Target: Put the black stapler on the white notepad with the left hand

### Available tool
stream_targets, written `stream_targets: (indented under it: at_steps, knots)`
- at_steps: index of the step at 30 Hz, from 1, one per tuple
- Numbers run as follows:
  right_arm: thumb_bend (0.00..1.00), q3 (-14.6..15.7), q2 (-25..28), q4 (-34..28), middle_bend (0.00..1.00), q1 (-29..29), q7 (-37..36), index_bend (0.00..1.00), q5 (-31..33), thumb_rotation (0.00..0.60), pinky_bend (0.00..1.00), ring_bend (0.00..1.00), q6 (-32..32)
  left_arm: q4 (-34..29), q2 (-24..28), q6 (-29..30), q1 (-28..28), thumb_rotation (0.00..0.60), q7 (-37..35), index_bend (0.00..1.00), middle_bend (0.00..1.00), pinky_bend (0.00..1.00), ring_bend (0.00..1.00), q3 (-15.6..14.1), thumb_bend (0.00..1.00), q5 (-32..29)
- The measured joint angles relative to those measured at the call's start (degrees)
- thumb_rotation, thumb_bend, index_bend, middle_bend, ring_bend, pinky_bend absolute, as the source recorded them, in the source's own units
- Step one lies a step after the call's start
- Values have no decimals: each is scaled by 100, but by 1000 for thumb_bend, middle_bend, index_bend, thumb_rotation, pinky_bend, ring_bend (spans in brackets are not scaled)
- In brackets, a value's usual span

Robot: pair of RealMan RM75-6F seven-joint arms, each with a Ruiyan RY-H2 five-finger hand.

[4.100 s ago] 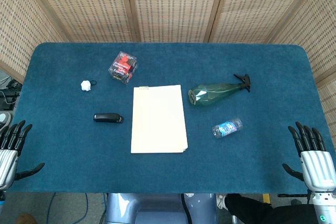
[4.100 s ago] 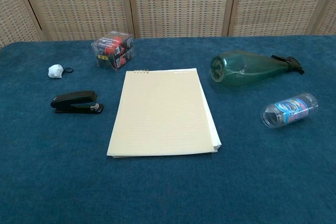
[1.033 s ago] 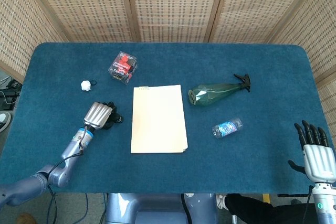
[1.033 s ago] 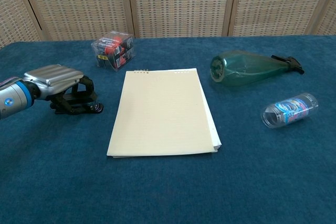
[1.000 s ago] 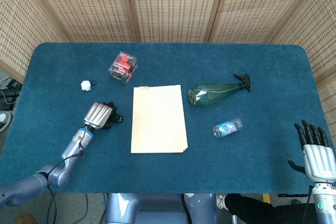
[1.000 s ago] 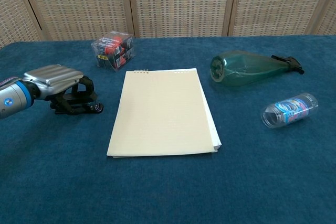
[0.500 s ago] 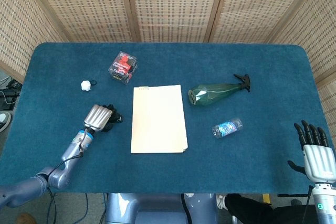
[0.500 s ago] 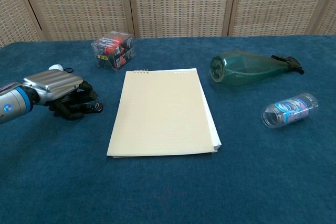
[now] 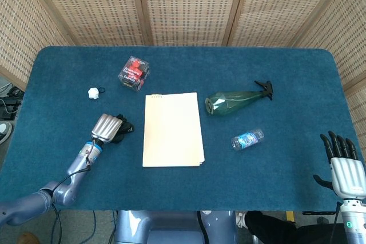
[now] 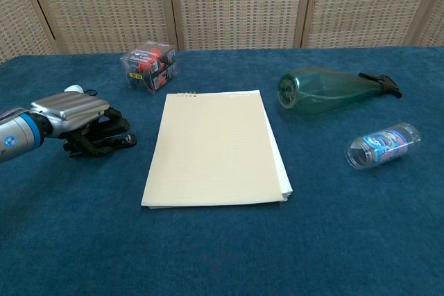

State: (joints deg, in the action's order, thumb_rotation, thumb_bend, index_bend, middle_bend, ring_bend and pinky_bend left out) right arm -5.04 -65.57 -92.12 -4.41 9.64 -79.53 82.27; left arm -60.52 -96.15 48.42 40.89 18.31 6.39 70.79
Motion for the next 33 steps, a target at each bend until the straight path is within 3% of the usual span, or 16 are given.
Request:
stream_targets:
  at_steps: [9,16,21,33]
  knots:
    - [0,-6,37,-32,0,12,-71,0,-3,600,0,0,18,-1064,591,330,112,600,90,617,507,695,548,177,644,247]
    - [0,-38,62,3,0,12,-136,0,72,600,0,0,-10,-1710,833,232,608,600,525,629,514,695,556,394,638,405]
    - [0,-55,50,60,0,-7,-149,0,169,600,0,0,-87,-1558,505,70,961,600,660,630,514,695,556,446,637,541]
    - [0,-120,76,221,0,23,-291,0,439,600,0,0,-179,-416,-517,-335,1491,600,532,628,515,694,558,338,610,652]
